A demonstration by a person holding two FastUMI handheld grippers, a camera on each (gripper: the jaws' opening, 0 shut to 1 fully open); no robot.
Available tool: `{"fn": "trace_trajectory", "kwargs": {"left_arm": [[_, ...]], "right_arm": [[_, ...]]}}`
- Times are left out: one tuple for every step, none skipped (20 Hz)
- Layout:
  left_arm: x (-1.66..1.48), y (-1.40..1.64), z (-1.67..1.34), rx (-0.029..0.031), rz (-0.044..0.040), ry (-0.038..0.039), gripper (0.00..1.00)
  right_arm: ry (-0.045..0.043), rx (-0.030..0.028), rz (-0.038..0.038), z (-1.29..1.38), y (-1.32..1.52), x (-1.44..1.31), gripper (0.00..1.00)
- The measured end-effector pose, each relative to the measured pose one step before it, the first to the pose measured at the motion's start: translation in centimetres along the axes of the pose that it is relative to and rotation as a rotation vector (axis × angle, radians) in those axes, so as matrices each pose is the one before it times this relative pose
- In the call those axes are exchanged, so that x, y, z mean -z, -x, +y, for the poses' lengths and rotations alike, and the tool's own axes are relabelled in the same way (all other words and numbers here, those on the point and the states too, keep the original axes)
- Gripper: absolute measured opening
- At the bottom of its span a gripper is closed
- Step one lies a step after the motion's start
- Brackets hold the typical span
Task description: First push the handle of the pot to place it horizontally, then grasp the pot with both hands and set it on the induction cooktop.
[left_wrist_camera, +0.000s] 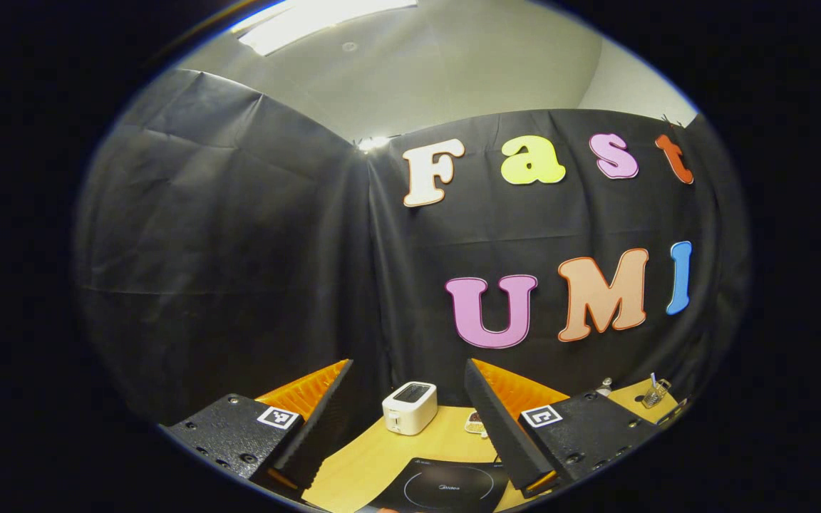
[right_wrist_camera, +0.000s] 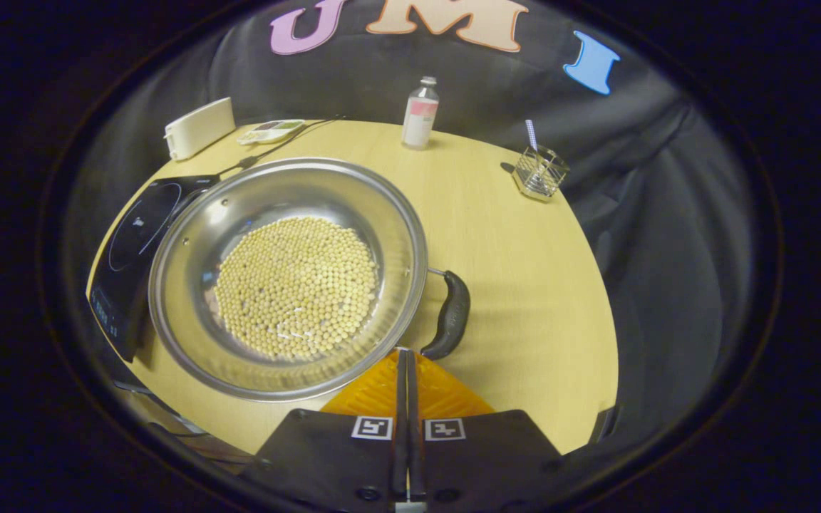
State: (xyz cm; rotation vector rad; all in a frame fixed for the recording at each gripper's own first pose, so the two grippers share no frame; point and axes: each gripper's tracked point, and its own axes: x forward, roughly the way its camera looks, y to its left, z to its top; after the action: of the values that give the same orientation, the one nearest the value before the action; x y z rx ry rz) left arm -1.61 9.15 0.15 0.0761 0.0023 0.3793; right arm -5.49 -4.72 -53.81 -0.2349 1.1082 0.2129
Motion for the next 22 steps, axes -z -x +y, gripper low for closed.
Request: {"fn": "trace_trajectory", "kwargs": {"left_arm": [[0.097,0.087,0.061,-0.00424,0.00155,-0.0002,0.96],[0.068,-0.013,-0.043,-0.00306,0.00159,0.00047,0.96],[-0.044,0.078,0.047,-0.00104,0.00181,0.00109,0.96],[0.024,-0.079,-0.099,0.00047,0.00328,0.00077,0.96],[0.149,-0.006,-0.161,0.00192,0.00258,0.00048,0.96],[0.058,0.021,-0.218,0.00332,0.00261,0.0005,0.96],[0.071,-0.107,-0.314,0.00517,0.00108,0.00046,0.97],[0.045,-0.001,-0.304,0.00615,0.00112,0.00064,0.97],[0.084,-0.018,-0.203,0.00623,0.00148,0.00105,0.96],[0.135,-0.004,-0.361,0.00719,0.00264,0.00118,0.96],[0.15,0.008,-0.37,0.00818,0.00241,0.00106,0.96],[0.084,-0.093,-0.258,0.00671,0.00186,0.00068,0.96],[0.019,-0.088,-0.193,0.0069,0.00115,0.00048,0.96],[0.152,-0.094,-0.395,0.00717,0.00309,0.00159,0.96],[0.258,-0.088,-0.195,0.00807,0.00438,0.00243,0.96],[0.21,-0.082,-0.384,0.01047,0.00862,0.00349,0.96],[0.33,-0.06,-0.4,0.01168,0.00925,0.00502,0.96],[0.177,-0.115,-0.46,0.01163,0.00662,0.00617,0.97],[0.234,-0.07,-0.39,0.01135,0.00505,0.0059,0.98],[0.194,-0.09,-0.341,0.01114,0.00491,0.00441,0.98],[0.213,-0.111,-0.416,0.01095,0.00613,0.00264,0.98],[0.196,-0.14,-0.352,0.01181,0.00776,0.00244,0.98]], "right_arm": [[0.00312,0.00424,-0.00184,-0.18,-0.238,-0.274,0.03],[0.00553,0.0044,-0.0008,-0.185,-0.198,-0.261,0.02],[0.00436,0.00304,-0.00018,-0.23,-0.302,-0.279,0.04],[0.00114,0.00127,-0.00005,-0.147,-0.171,-0.172,0.04],[-0.00246,-0.00034,-0.00007,-0.101,-0.131,-0.194,0.02],[-0.00607,-0.00143,0.00043,-0.01,-0.035,-0.034,0.02],[-0.00542,-0.00174,0.00043,-0.004,-0.022,0.0,0.02],[-0.00447,-0.00045,0.00178,-0.005,-0.078,0.079,0.03],[-0.00023,0.00329,0.00147,-0.1,0.081,0.121,0.03],[0.00267,0.01294,0.00068,-0.23,0.034,0.248,0.02],[0.00022,0.01032,0.00041,-0.276,0.221,0.194,0.02],[-0.00615,0.00515,-0.00247,-0.186,0.283,0.218,0.02],[-0.00659,0.00558,-0.00245,-0.276,0.272,0.172,0.03],[-0.00694,0.00571,-0.00668,-0.293,0.277,-0.007,0.03],[-0.00933,0.00543,-0.00824,-0.354,0.356,-0.074,0.02],[-0.01093,0.00383,-0.00963,-0.389,0.305,-0.147,0.02],[-0.01147,0.0044,-0.0095,-0.366,0.409,-0.3,0.05],[-0.01364,-0.00144,-0.01665,-0.319,0.408,-0.472,0.05],[-0.01423,0.00038,-0.01628,-0.218,0.441,-0.597,0.04],[-0.01097,0.00338,-0.01488,-0.334,0.421,-0.337,0.05],[-0.01146,-0.00211,-0.0189,-0.149,0.365,-0.676,0.05],[-0.00874,0.00498,-0.02085,-0.224,0.339,-0.796,0.07]]}}
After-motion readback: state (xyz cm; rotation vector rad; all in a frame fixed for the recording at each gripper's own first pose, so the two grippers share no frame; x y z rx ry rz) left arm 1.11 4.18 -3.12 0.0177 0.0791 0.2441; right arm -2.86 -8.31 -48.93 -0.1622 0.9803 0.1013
